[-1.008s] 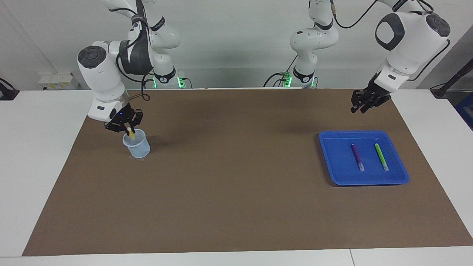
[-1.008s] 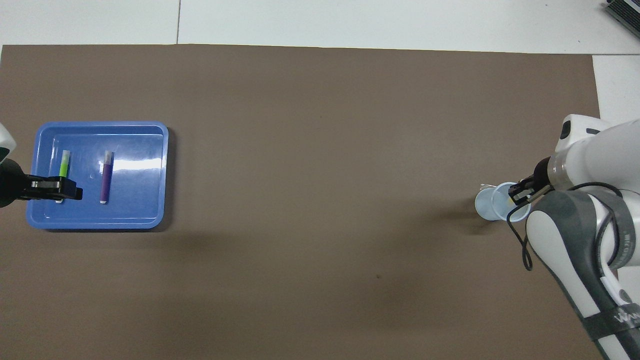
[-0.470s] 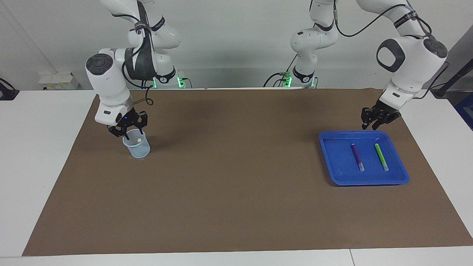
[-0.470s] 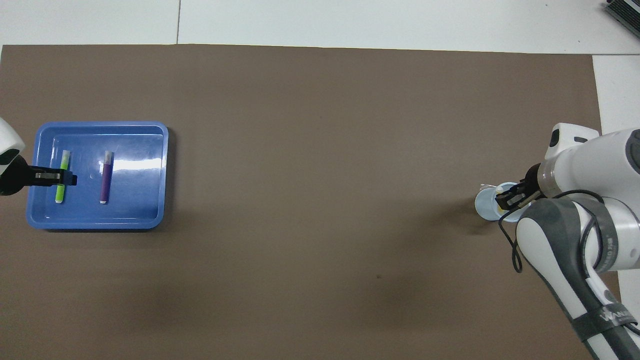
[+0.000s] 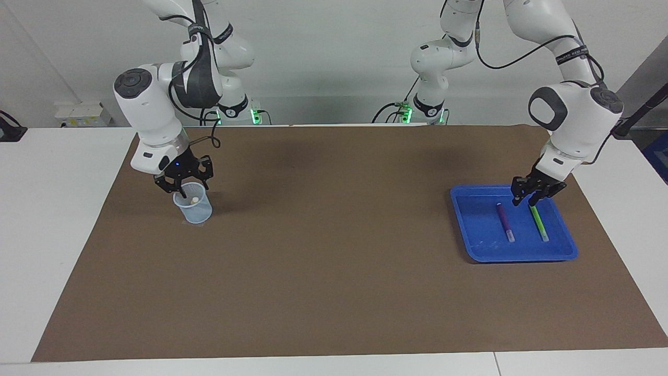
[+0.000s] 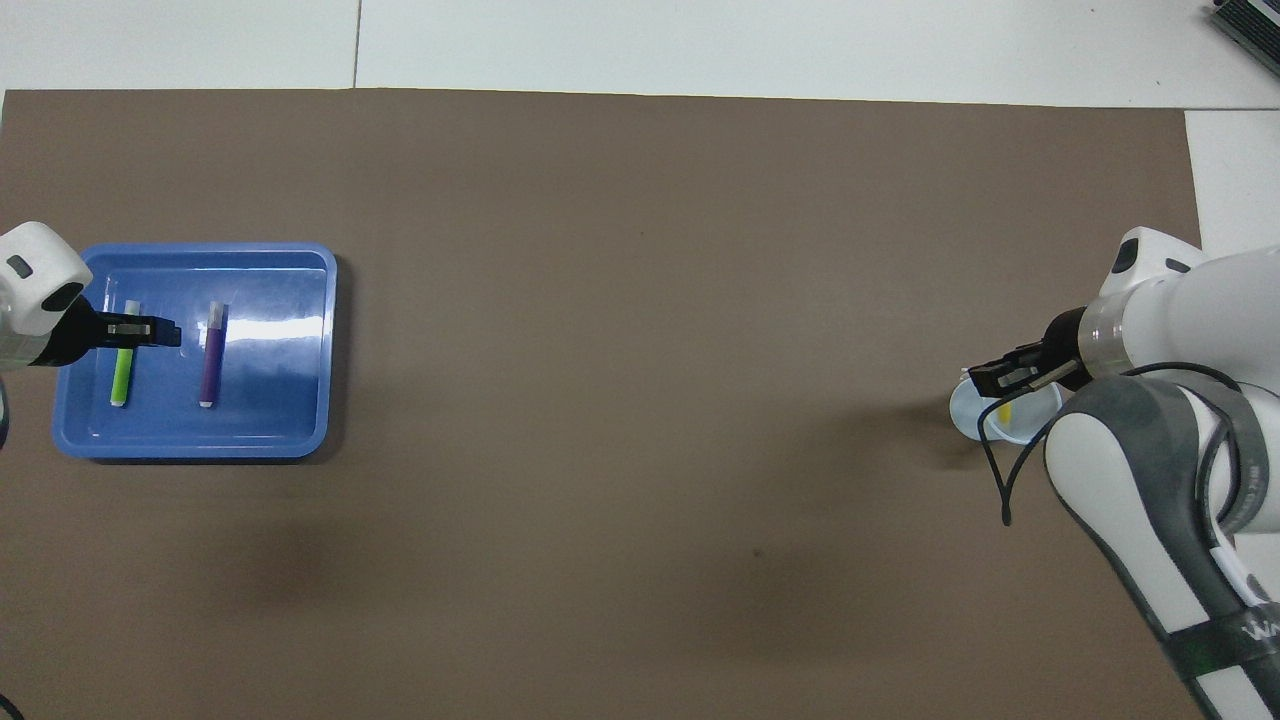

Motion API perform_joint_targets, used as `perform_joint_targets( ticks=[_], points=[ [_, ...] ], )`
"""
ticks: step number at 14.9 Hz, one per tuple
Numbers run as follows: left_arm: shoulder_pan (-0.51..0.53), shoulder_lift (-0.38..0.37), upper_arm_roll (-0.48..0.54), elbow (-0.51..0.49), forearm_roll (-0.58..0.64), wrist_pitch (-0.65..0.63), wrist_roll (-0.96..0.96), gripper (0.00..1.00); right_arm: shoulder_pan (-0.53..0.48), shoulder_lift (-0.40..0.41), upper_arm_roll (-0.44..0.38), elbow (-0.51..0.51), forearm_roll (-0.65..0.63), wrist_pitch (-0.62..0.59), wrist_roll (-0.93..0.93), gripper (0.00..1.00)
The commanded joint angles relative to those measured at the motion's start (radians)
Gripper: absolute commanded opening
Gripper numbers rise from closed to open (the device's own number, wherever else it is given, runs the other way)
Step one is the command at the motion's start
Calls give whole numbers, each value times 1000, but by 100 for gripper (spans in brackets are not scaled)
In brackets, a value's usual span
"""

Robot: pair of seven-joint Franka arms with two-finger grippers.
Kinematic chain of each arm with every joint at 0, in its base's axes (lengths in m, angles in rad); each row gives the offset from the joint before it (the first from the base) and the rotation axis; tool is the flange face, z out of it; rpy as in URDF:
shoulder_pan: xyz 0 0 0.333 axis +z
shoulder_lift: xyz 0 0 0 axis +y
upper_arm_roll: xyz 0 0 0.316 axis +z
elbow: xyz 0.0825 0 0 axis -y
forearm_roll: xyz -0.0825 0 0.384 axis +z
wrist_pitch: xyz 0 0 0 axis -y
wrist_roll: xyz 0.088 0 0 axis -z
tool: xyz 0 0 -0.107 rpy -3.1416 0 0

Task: Transfer and insert pens with both arms
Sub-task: 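Grasp the purple pen with the left gripper while the right gripper withdraws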

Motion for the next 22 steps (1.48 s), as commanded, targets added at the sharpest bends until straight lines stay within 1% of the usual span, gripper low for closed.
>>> perform_joint_targets(
  ticks=[1, 5, 6, 7, 9, 10, 13, 15, 16, 18, 20, 21, 22],
  points=[
    [0, 43, -4, -3, 21, 73, 3, 50, 20, -8, 7, 5, 116, -10, 134, 65],
    [0, 96, -4, -3, 21, 147, 3, 50, 100, -8, 7, 5, 324, 19, 352, 87],
    [0, 108, -4, -3, 21, 161, 3, 50, 135, -8, 7, 5, 332, 52, 407, 96],
    [0, 116, -4, -3, 21, 173, 3, 50, 155, -5, 7, 4, 338, 80, 484, 100],
    [0, 145, -4, -3, 21, 204, 2, 50, 201, 1, 7, 5, 399, 123, 618, 100],
    [0, 152, -4, -3, 21, 216, 2, 50, 220, 4, 7, 5, 432, 169, 635, 100],
    [1, 165, -4, -8, 21, 219, -5, 50, 267, 32, 7, 5, 443, 299, 653, 100],
    [0, 166, -5, -18, 21, 228, -14, 50, 264, 45, 7, 5, 449, 313, 655, 100],
    [-2, 169, -5, -20, 21, 237, -31, 50, 264, 50, 7, 7, 481, 318, 653, 100],
    [-5, 186, -5, -29, 21, 276, -37, 50, 258, 53, 7, 10, 527, 315, 650, 100],
    [-5, 200, -5, -47, 21, 320, -35, 50, 272, 55, 9, 17, 532, 318, 684, 100],
    [-5, 203, -5, -54, 21, 329, -35, 48, 272, 56, 9, 28, 544, 315, 734, 100],
    [-5, 203, -5, -54, 21, 330, -35, 43, 277, 56, 9, 30, 558, 317, 776, 100]
  ],
)
